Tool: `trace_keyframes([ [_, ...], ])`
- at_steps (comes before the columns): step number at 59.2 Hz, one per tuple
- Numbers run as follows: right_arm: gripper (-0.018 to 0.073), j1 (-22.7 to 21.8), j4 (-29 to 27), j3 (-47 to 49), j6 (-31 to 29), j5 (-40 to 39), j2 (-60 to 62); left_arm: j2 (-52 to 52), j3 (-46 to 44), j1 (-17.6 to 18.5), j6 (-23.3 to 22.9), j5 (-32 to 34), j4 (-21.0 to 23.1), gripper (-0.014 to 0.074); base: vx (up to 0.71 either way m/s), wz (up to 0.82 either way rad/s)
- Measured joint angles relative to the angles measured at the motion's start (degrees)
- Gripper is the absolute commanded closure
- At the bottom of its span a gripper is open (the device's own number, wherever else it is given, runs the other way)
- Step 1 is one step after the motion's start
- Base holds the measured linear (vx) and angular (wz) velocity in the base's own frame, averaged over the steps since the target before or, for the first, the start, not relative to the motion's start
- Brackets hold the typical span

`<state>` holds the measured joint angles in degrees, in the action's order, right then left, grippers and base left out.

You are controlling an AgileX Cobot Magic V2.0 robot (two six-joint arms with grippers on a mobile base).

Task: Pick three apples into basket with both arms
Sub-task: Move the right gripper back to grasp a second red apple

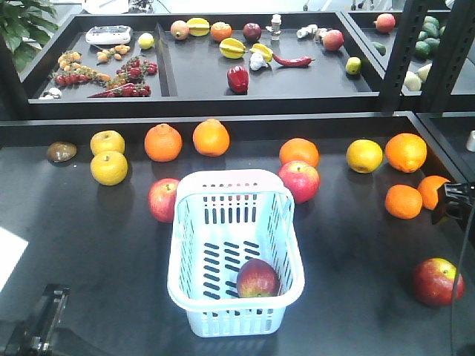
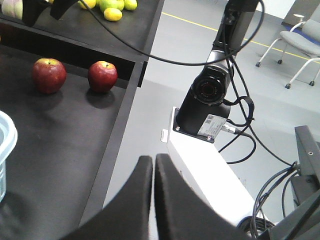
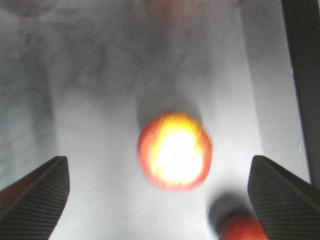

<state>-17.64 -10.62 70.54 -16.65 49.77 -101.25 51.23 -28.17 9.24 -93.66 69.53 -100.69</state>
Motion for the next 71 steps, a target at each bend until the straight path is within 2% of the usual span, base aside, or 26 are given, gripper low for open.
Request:
trace_keyframes([
  [12,-0.0113,0.0,0.2,3.54,0.0,0.89,-5.27,0.0,0.0,0.0,0.0,0.0,0.0,0.0602,0.0,0.0],
  [50,-0.0031,0.06,0.2,3.77,-1.93,0.49,-20.26,0.0,0.0,0.0,0.0,0.0,0.0,0.0602,0.0,0.0],
  [56,0.0032,0.06,0.31,3.84,-2.08,0.55,-21.39,0.0,0.0,0.0,0.0,0.0,0.0,0.0602,0.0,0.0],
  [60,0.0106,0.06,0.31,4.04,-2.08,0.76,-21.54,0.0,0.0,0.0,0.0,0.0,0.0,0.0602,0.0,0.0],
  [71,0.0407,0.06,-0.11,4.03,-2.82,3.65,-21.47,0.0,0.0,0.0,0.0,0.0,0.0,0.0602,0.0,0.0],
])
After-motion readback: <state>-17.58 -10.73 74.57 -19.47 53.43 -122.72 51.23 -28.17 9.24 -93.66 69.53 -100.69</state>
